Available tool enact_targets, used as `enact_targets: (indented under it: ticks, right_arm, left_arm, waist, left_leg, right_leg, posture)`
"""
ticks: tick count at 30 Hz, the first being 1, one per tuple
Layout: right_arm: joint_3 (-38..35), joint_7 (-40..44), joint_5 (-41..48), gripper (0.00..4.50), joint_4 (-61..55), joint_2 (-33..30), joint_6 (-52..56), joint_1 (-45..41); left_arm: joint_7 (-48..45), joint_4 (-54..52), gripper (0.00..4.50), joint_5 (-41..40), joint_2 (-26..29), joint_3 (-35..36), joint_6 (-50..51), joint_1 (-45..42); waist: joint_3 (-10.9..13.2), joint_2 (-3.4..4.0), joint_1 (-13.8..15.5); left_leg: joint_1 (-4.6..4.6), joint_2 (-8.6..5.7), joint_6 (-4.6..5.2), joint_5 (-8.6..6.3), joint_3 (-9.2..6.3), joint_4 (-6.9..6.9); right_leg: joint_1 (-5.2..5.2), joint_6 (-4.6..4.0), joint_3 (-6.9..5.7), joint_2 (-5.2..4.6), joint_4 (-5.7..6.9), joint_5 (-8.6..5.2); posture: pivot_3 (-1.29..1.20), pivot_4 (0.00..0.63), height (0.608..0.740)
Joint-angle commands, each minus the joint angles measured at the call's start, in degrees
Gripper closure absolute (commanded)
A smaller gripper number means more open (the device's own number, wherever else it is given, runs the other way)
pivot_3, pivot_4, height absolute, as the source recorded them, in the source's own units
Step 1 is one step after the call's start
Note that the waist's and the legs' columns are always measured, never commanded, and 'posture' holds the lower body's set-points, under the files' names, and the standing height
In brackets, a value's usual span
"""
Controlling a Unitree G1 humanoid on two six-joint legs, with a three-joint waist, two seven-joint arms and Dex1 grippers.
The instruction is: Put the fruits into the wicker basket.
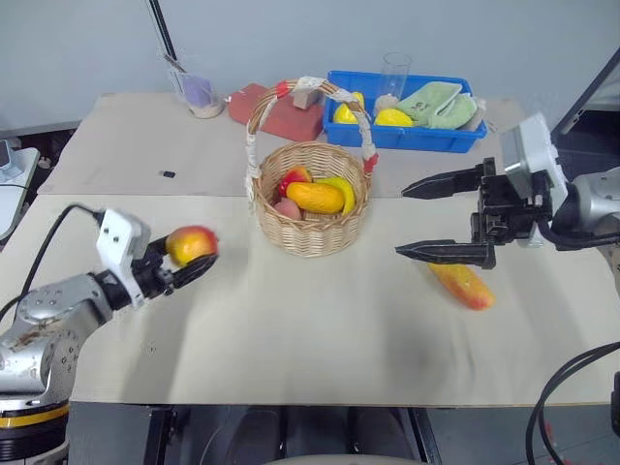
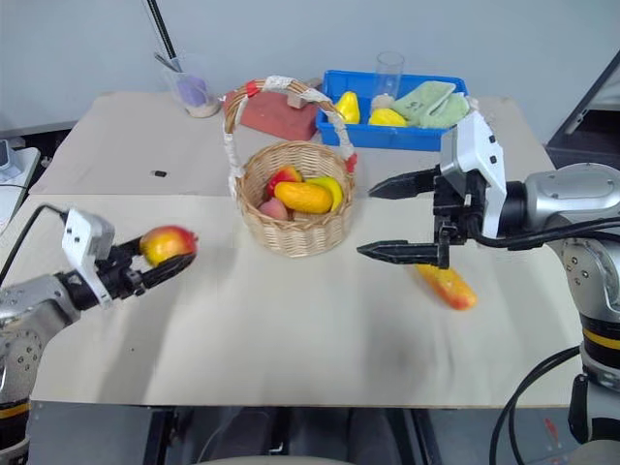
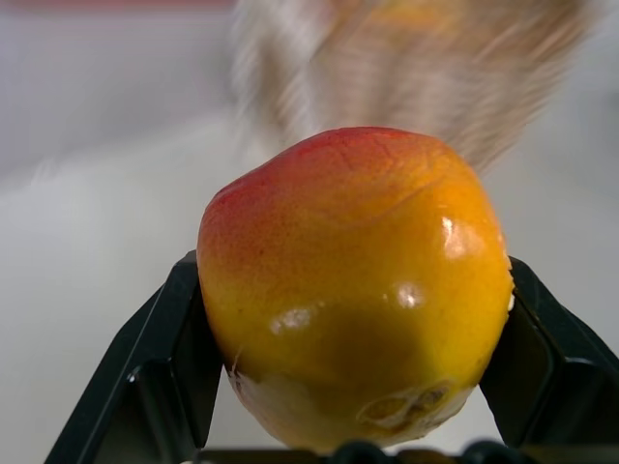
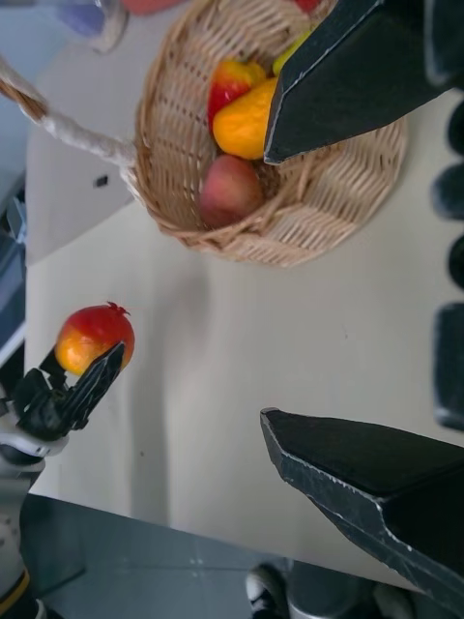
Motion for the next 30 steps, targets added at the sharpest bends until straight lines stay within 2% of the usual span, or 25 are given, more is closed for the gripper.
enact_targets:
  ticks: [1, 7, 10, 13, 17, 21, 25, 30]
  right_arm:
    - [-4.2, -2.3, 3.1, 0.0, -3.0, -0.4, 1.4, -0.4]
    - [-6.2, -6.0, 4.0, 0.0, -4.4, -0.7, 2.6, 1.1]
    - [-7.6, -8.0, 4.6, 0.0, -5.6, -0.8, 3.1, 3.1]
    - [-8.5, -9.9, 4.5, 0.0, -6.1, -0.9, 2.8, 4.8]
    - [-9.9, -12.1, 4.2, 0.0, -6.4, -1.4, 3.0, 6.8]
    - [-10.6, -13.8, 2.0, 0.0, -5.6, -2.8, 2.8, 9.8]
    - [-7.7, -16.0, -6.7, 0.0, -2.8, -5.6, 0.4, 16.4]
    - [-2.7, -17.9, -15.5, 0.0, 2.3, -6.3, -1.9, 21.3]
  left_arm:
    - [2.9, -3.6, 1.5, -1.5, -1.6, -6.3, 2.7, -10.5]
    - [8.8, 2.5, 1.5, 7.4, -8.8, -16.6, -1.3, -24.3]
    - [9.2, 8.9, 1.5, 13.6, -11.4, -21.4, -6.5, -27.4]
    - [8.7, 13.1, 0.08, 15.7, -13.7, -22.7, -10.2, -29.1]
    - [6.6, 15.0, 0.03, 16.0, -15.4, -22.8, -12.1, -30.0]
    - [2.7, 14.2, 0.03, 15.5, -13.3, -22.0, -12.7, -28.7]
    - [-6.9, 9.6, 0.03, 11.0, -7.6, -21.3, -10.9, -26.4]
    - [-16.5, 2.7, 0.03, 4.1, -1.4, -20.1, -8.6, -23.7]
  waist:
    - [0.0, 0.0, 0.2]
    - [0.0, -0.06, -0.2]
    - [0.0, -0.07, -0.2]
    - [0.0, -0.08, -0.2]
    - [0.0, -0.09, -0.1]
    - [0.0, -0.09, -0.1]
    - [0.0, -0.08, -0.1]
    - [0.0, -0.08, -0.2]
  left_leg:
    - [-0.01, -0.02, 0.0, 0.0, -0.04, 0.06]
    - [-0.06, -0.35, 0.1, -0.03, -0.04, 0.33]
    - [-0.11, -0.33, 0.19, -0.07, -0.08, 0.56]
    - [-0.14, -0.24, 0.32, -0.15, -0.08, 0.76]
    - [-0.22, -0.23, 0.32, -0.15, -0.1, 0.89]
    - [-0.24, -0.22, 0.33, -0.15, -0.11, 0.89]
    - [-0.24, -0.17, 0.34, -0.16, -0.09, 0.89]
    - [-0.23, -0.13, 0.34, -0.16, -0.05, 0.91]
  right_leg:
    - [0.04, 0.0, -0.04, 0.01, 0.02, 0.0]
    - [0.09, 0.14, 0.06, 0.13, 0.2, 0.07]
    - [0.05, 0.14, 0.06, 0.26, 0.48, 0.07]
    - [0.07, 0.14, 0.1, 0.38, 0.5, 0.07]
    - [0.05, 0.14, 0.08, 0.39, 0.49, 0.07]
    - [0.04, 0.14, 0.08, 0.39, 0.49, 0.07]
    - [0.04, 0.14, 0.07, 0.43, 0.47, 0.07]
    - [0.03, 0.14, 0.1, 0.46, 0.47, 0.06]
  posture:
    - [0.0, 0.15, 0.74]
    - [0.0, 0.15, 0.74]
    - [0.0, 0.15, 0.74]
    - [0.0, 0.15, 0.74]
    - [0.0, 0.15, 0.74]
    - [0.0, 0.15, 0.74]
    - [0.0, 0.15, 0.74]
    - [0.0, 0.15, 0.74]
